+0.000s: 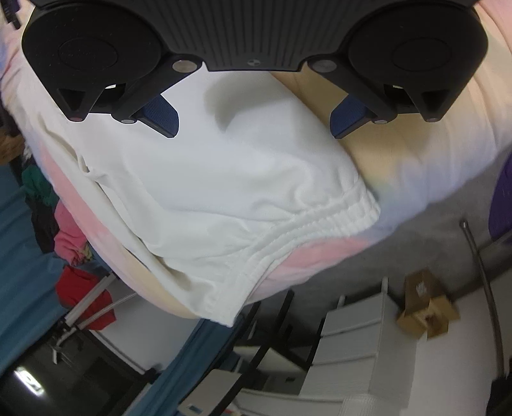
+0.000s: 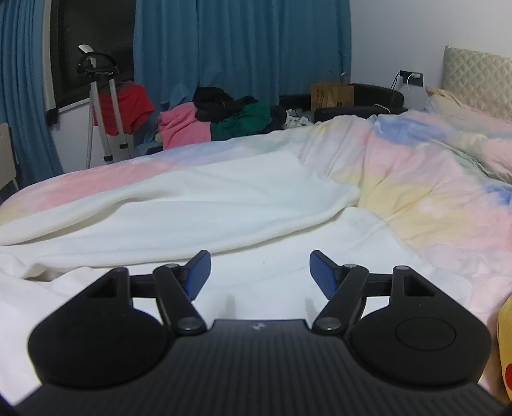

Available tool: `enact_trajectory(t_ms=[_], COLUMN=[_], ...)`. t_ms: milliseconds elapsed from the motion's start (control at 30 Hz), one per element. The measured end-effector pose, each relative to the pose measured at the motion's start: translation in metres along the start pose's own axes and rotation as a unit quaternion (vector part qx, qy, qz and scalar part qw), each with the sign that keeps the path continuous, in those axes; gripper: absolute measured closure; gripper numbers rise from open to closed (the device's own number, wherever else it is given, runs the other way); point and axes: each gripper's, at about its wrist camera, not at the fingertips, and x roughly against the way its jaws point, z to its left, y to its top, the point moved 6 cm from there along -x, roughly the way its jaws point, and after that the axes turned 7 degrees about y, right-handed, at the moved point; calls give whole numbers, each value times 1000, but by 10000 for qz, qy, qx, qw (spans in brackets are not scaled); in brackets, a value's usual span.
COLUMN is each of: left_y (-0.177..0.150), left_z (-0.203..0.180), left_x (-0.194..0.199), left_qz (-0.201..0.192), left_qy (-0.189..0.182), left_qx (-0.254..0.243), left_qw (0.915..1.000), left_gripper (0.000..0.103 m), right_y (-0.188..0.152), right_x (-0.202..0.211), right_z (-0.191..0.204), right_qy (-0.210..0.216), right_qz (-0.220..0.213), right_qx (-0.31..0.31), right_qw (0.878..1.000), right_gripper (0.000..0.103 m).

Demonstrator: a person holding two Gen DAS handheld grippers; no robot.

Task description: Fold clothes

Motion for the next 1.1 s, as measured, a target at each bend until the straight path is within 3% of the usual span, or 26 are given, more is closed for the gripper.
enact_trajectory(t_ms=[333,467,533,667,767,933,1033,1100], left_y=[1,4,6,10,10,11,8,6], left_z=[23,20,20,28,33,32,31,30], left_x=[-27,-43,-46,-44,-39,-32,-39,-45], left_qz=[568,911,956,944,935,791,854,942], left_qy=[-170,-676,-902,-1274,-1407,-1328,-1111,-1035], left_qx=[833,964,1080,1419,1629,1686,1719,1730], left_qw=[9948,9889,9854,9771,9721,9735,9751,9749], left_gripper=[2,12,23,30,36,36,36,36], right_y=[2,1,-1,-3,-9,-40,-61,-72], right_x=[-3,-5,-7,-6,2,21,16,4], right_z=[-3,-9,-14,-39,-79,-156,-182,-191], right_qy=[8,-81,-118,-444,-1032,-1748,-1585,-1223], right_qz=[16,59,113,82,-61,-119,9,118], right_qx=[-169,-316,-435,-1022,-1963,-3791,-4529,-4888], right_qw=[9999,9994,9989,9937,9751,9086,8774,8637], right_gripper=[32,32,32,32,32,32,32,33])
